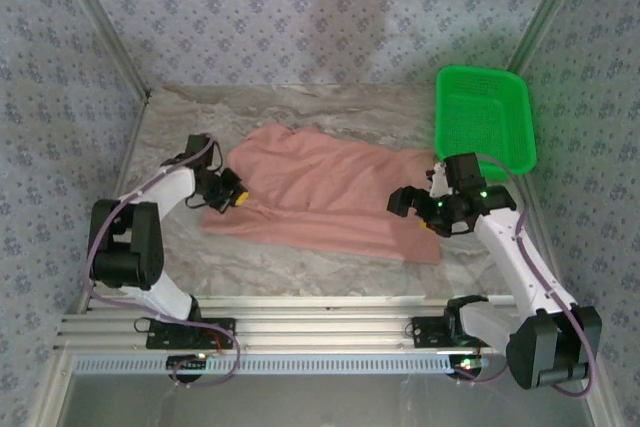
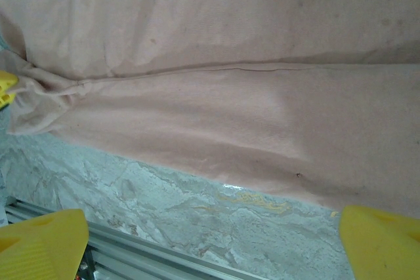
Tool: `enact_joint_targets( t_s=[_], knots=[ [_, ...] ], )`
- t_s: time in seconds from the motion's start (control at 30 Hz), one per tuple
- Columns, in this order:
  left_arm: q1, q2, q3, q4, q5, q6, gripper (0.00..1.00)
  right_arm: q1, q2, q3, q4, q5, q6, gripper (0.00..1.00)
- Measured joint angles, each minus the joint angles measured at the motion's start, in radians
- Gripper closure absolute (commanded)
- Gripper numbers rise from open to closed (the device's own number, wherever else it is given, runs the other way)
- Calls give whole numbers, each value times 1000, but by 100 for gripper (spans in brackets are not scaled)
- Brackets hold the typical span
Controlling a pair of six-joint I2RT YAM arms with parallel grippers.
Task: Fold and stack the t-shirts
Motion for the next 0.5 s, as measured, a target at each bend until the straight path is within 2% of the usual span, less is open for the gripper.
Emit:
enact_joint_targets(
  t_s=[0.5],
  knots=[
    [-72,252,268,-143,-34,164,94,3,0,0,0,0,0,0]
  ],
)
